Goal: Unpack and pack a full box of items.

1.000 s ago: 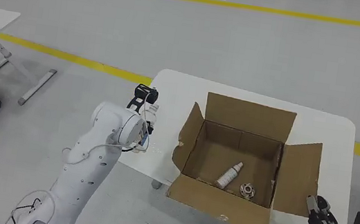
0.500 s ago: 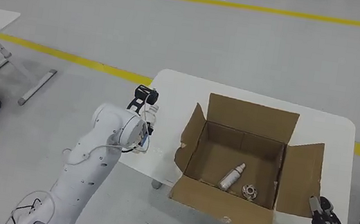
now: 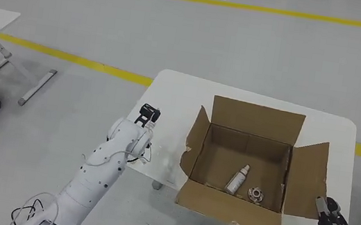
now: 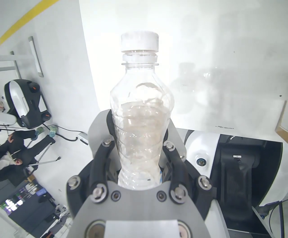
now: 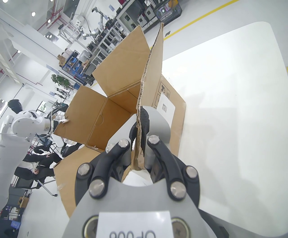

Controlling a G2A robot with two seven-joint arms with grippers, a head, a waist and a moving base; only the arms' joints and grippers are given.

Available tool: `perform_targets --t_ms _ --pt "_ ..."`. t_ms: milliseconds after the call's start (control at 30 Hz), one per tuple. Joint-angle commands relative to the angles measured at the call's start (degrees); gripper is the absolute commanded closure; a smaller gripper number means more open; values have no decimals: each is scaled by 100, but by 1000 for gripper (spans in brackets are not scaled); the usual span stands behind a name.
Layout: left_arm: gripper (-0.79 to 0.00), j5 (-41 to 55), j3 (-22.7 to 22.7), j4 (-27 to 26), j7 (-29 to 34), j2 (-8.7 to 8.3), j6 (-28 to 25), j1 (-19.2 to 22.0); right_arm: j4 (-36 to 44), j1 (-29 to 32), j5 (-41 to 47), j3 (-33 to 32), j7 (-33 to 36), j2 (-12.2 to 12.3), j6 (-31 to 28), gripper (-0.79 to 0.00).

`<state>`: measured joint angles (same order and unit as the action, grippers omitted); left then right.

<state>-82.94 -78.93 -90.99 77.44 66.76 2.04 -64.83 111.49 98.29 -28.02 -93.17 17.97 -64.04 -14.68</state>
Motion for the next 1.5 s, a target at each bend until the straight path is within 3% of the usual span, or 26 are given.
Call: perform_targets --t_ms 0,567,933,967,1067,1100,1133,1200,1467 --pt "0 21 126 243 -178 26 9 59 -14 -6 16 -9 4 0 -11 0" --pt "0 653 611 3065 -1354 255 -12 1224 -30 29 24 -93 -11 -5 0 0" --pt "0 917 591 3658 -1767 277 -385 1453 6 43 -30 -65 -4 -13 55 0" --pt "-105 925 595 3675 -1763 276 -439 1464 5 36 -37 -54 -2 -14 57 0" --pt "-105 843 650 3762 -1793 279 -488 1491 6 10 -66 -27 16 -16 65 0" --pt "-191 862 663 3790 -1776 285 -497 1511 10 4 -71 -18 23 -17 68 0" --pt "-342 873 679 3818 -1762 290 -521 1528 13 -1 -73 -14 27 -18 73 0" --pt "-785 888 718 3887 -1679 300 -577 1569 15 -9 -74 -11 32 -19 83 0" --pt "-785 848 832 3976 -1722 322 -714 1677 20 -19 -111 -32 64 -19 113 0"
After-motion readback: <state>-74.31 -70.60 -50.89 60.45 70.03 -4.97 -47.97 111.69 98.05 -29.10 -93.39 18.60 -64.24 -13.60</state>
